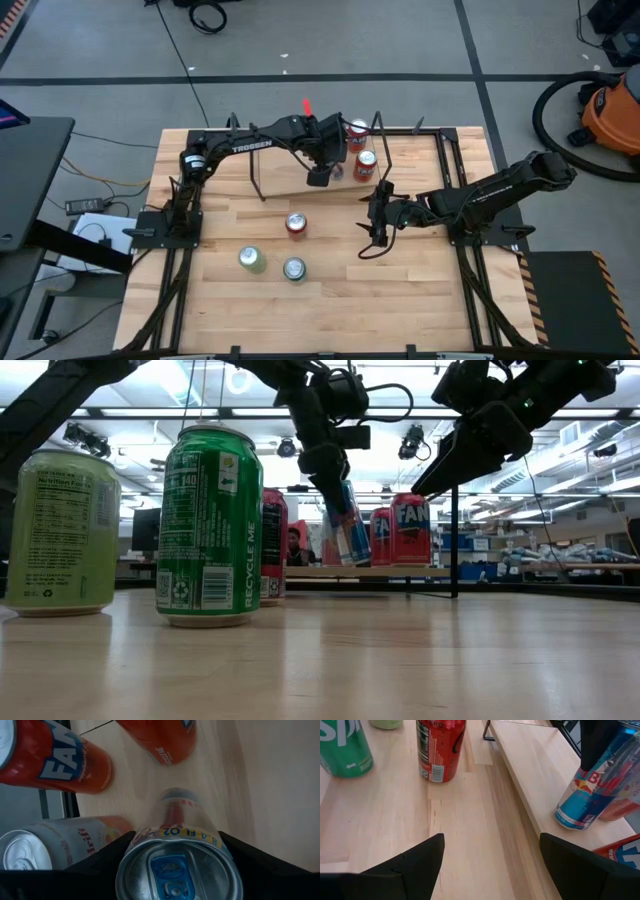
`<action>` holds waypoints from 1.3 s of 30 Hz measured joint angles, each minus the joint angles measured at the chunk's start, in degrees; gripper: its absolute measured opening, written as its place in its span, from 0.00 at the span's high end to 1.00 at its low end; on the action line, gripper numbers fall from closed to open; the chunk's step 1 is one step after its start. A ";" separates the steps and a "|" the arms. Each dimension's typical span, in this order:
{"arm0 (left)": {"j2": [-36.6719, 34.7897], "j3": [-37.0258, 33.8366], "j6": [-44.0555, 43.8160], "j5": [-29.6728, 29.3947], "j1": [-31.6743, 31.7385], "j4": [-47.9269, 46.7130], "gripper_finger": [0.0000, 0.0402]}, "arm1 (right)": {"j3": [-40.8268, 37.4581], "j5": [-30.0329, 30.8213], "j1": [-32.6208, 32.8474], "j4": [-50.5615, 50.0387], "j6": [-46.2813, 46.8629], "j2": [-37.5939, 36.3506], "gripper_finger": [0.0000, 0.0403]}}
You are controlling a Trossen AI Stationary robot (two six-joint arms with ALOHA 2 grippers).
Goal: Place canned beverage on shelf
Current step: Put the blue soda can on the shelf aligned with the orange-white soda can
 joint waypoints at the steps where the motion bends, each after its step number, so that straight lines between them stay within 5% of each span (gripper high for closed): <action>1: 0.00 0.00 -0.01 -0.03 0.00 -0.01 0.34 | 0.00 0.00 0.00 0.00 -0.02 0.00 0.16; 10: -0.05 0.00 0.78 -0.24 0.02 0.00 0.33 | 0.00 -0.02 0.00 0.00 0.09 0.00 0.16; 20: -0.22 0.00 0.40 -2.08 0.06 0.07 0.20 | 0.00 -0.02 0.01 0.02 0.11 0.00 0.16; 39: -0.22 0.00 1.04 -6.06 0.00 -0.15 0.23 | 0.00 -1.53 0.02 1.09 0.09 0.02 0.16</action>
